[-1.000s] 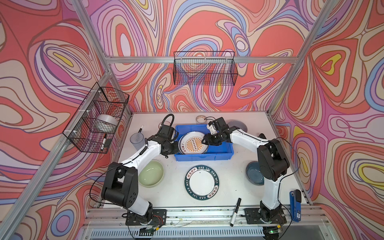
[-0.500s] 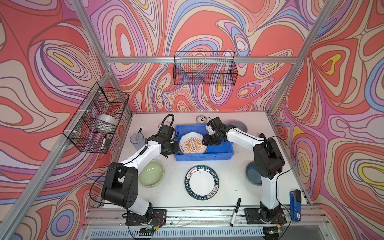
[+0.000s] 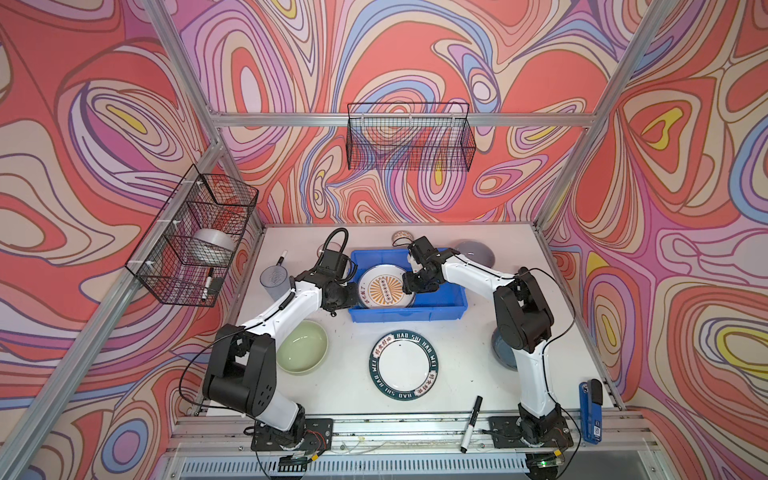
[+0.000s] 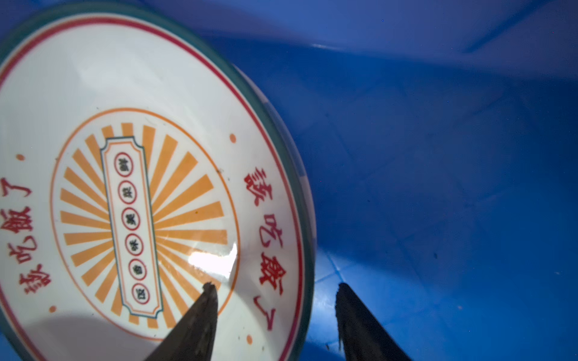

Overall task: Place the mixed dishes into the plastic bin
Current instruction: 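Lower the orange sunburst plate onto the white plate in the bin, then open the right gripper and move both grippers toward the green-rimmed plate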

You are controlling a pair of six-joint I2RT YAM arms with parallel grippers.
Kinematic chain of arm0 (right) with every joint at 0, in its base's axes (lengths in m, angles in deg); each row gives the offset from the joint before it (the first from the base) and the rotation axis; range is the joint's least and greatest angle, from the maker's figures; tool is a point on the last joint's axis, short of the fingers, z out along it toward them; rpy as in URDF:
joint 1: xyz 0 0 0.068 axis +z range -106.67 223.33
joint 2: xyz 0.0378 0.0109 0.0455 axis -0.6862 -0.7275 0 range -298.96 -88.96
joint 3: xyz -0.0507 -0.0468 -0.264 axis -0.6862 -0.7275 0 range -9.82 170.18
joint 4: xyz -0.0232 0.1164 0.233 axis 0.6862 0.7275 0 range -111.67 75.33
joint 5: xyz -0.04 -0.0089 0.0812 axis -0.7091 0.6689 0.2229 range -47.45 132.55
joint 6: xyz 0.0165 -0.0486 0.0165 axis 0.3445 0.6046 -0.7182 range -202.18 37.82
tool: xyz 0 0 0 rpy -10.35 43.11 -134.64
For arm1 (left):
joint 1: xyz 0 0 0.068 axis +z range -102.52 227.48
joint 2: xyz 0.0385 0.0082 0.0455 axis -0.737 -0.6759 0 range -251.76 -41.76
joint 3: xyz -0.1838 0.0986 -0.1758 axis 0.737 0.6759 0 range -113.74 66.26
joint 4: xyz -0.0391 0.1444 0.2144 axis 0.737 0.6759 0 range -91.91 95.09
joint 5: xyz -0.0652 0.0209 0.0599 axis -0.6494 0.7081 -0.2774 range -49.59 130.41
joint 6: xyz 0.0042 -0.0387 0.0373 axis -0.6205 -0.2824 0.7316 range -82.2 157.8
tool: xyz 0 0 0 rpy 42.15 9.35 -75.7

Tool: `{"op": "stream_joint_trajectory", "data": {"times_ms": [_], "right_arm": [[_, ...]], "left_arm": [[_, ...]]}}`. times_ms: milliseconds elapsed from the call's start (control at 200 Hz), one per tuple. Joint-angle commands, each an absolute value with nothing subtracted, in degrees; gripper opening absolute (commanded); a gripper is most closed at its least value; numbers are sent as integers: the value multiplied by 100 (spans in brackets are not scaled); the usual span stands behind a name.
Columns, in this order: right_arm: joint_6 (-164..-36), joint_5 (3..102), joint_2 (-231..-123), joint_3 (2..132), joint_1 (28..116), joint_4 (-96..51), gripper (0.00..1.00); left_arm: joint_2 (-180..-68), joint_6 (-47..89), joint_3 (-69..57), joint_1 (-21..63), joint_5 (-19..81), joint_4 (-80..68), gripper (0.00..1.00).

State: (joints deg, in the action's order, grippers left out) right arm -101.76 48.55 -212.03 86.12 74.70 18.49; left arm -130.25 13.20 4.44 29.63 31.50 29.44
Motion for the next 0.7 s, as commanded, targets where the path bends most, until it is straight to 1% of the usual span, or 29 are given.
{"op": "stream_joint_trajectory", "data": {"times_ms": [0, 285, 461, 531, 601, 691], "right_arm": [[-10143, 4941, -21389, 8835, 7554, 1930, 62], [-10099, 5386, -21448, 8879, 7632, 1765, 61], [-10095, 5289, -21410, 8843, 7635, 1807, 61], [-10111, 5088, -21332, 8803, 7629, 1841, 61], [-10125, 4769, -21206, 8741, 7629, 1877, 63], [-10082, 4570, -21032, 8708, 7607, 1961, 64]], "left_arm": [[-12983, 1441, 407, 2990, 3020, 2862, 13], [-13006, 1477, 414, 2990, 2911, 2840, 13], [-13009, 1485, 433, 2990, 2899, 2841, 13], [-12984, 1486, 430, 2996, 2954, 2882, 13], [-12944, 1486, 424, 3001, 3023, 2940, 15], [-12875, 1486, 393, 3016, 3079, 3036, 22]]}}
